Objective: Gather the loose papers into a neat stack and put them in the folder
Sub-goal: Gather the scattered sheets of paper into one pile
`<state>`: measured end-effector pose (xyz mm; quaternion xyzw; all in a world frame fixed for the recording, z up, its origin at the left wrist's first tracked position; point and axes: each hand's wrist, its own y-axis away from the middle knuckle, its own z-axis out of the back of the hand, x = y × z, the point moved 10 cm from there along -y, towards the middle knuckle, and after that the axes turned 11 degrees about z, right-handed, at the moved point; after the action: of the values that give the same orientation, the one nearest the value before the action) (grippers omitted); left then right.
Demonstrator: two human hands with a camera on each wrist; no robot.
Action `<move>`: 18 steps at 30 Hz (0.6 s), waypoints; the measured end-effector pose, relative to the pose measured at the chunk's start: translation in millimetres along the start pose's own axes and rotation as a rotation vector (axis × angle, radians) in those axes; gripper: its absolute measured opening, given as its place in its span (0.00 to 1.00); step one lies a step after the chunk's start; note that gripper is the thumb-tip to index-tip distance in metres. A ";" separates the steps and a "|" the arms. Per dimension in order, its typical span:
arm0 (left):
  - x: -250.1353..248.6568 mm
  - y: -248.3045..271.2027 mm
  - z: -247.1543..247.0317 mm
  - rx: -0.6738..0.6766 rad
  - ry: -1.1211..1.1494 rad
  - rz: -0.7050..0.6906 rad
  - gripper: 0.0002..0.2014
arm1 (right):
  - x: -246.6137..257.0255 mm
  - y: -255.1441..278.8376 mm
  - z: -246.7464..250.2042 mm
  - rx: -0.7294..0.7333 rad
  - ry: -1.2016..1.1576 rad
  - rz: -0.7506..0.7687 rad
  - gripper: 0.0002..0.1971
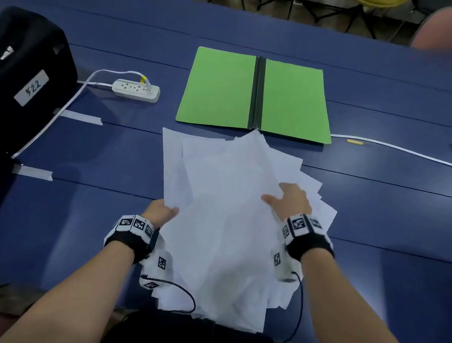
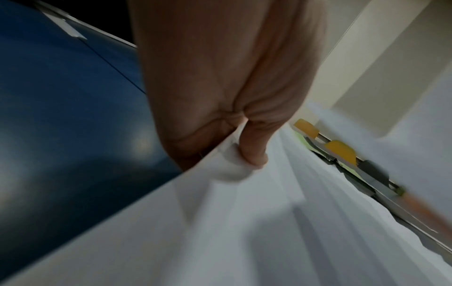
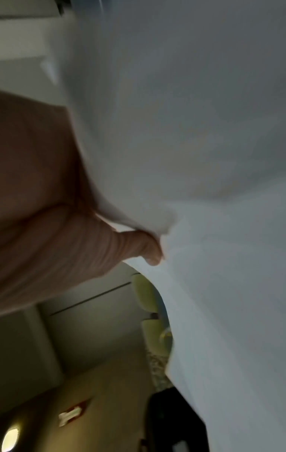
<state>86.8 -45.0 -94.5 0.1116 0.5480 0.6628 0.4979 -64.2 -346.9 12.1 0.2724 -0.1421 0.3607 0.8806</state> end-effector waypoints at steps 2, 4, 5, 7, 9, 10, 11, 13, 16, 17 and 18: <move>0.4 5.6 -0.8 -0.013 0.027 0.019 0.26 | -5.9 2.9 -25.2 0.080 0.058 -0.008 0.37; -0.3 9.6 -2.4 -0.003 0.079 0.037 0.32 | -10.3 6.9 -54.5 0.267 0.126 0.006 0.42; 2.1 9.7 -5.5 0.021 0.124 0.059 0.33 | -13.6 10.5 -66.7 0.358 0.155 0.005 0.44; 3.9 10.9 -10.0 0.059 0.208 0.054 0.29 | -21.0 12.2 -72.2 0.424 0.201 -0.007 0.45; 4.8 9.1 -11.3 0.067 0.232 0.030 0.23 | -24.8 4.5 -56.8 0.321 0.183 -0.010 0.39; 4.8 7.7 -11.2 0.061 0.224 0.014 0.21 | -26.1 -1.0 -45.4 0.218 0.114 -0.016 0.34; 4.4 8.0 -11.8 0.060 0.216 0.012 0.23 | -26.6 -3.4 -32.2 0.087 -0.005 -0.021 0.29; 2.8 9.0 -12.2 0.051 0.195 -0.001 0.24 | -26.2 -1.5 -10.6 -0.178 -0.298 -0.028 0.24; 2.9 10.1 -12.6 0.016 0.121 -0.017 0.21 | -29.3 3.9 -15.3 -0.258 -0.504 -0.091 0.26; 2.8 11.8 -12.4 0.011 0.097 -0.018 0.20 | -28.5 5.5 -25.2 -0.197 -0.486 -0.093 0.26; 2.1 13.7 -12.1 0.011 0.077 -0.022 0.19 | -27.7 5.1 -36.1 -0.122 -0.439 -0.076 0.25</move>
<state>70.0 -49.4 -88.4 0.0828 0.5715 0.6581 0.4831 -85.2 -338.3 -27.7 0.2955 -0.3414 0.2502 0.8564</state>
